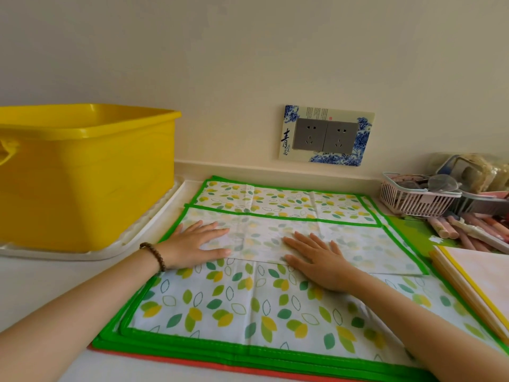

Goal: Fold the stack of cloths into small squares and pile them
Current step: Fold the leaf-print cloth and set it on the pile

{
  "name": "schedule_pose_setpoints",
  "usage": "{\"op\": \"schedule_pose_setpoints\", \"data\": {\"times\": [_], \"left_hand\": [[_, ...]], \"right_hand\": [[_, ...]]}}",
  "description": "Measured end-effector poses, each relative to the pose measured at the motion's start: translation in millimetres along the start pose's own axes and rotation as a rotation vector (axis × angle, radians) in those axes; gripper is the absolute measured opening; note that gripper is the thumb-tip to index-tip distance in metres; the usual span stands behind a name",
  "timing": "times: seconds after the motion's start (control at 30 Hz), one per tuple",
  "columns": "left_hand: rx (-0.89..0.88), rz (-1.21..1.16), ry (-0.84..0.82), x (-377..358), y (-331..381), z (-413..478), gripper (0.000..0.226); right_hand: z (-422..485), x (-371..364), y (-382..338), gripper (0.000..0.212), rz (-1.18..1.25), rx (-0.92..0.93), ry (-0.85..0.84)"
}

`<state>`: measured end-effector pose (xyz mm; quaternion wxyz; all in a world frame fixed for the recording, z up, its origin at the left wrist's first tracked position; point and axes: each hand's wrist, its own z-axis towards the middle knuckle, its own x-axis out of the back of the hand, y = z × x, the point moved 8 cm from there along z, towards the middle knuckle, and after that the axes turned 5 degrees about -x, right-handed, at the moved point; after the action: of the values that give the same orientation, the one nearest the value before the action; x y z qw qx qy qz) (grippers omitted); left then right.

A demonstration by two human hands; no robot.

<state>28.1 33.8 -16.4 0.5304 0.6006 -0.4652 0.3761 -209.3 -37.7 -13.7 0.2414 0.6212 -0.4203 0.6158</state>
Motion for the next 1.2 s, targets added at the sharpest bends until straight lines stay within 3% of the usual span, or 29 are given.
{"op": "schedule_pose_setpoints", "data": {"times": [0.2,0.4,0.7,0.9,1.07,1.2], "left_hand": [[-0.172,0.007,0.096,5.8,48.7,-0.3,0.084],[-0.300,0.088,0.196,17.7,81.6,1.4,0.039],[-0.299,0.153,0.264,18.8,84.6,-5.2,0.034],[-0.245,-0.025,0.313,28.2,76.0,-7.0,0.027],[-0.264,-0.219,0.209,43.3,84.3,-11.5,0.019],[-0.257,-0.315,0.046,64.3,91.9,-22.5,0.012]], "right_hand": [[-13.3,23.5,9.0,0.048,0.277,0.038,0.063],[-34.3,30.9,26.8,0.042,0.237,0.071,0.093],[-41.6,26.3,24.1,0.039,0.053,0.146,0.102],[-43.4,44.8,30.5,0.034,0.026,0.080,0.188],[-51.9,70.5,24.4,0.029,0.107,0.107,0.160],[-60.5,88.0,26.4,0.025,0.201,0.095,-0.004]]}}
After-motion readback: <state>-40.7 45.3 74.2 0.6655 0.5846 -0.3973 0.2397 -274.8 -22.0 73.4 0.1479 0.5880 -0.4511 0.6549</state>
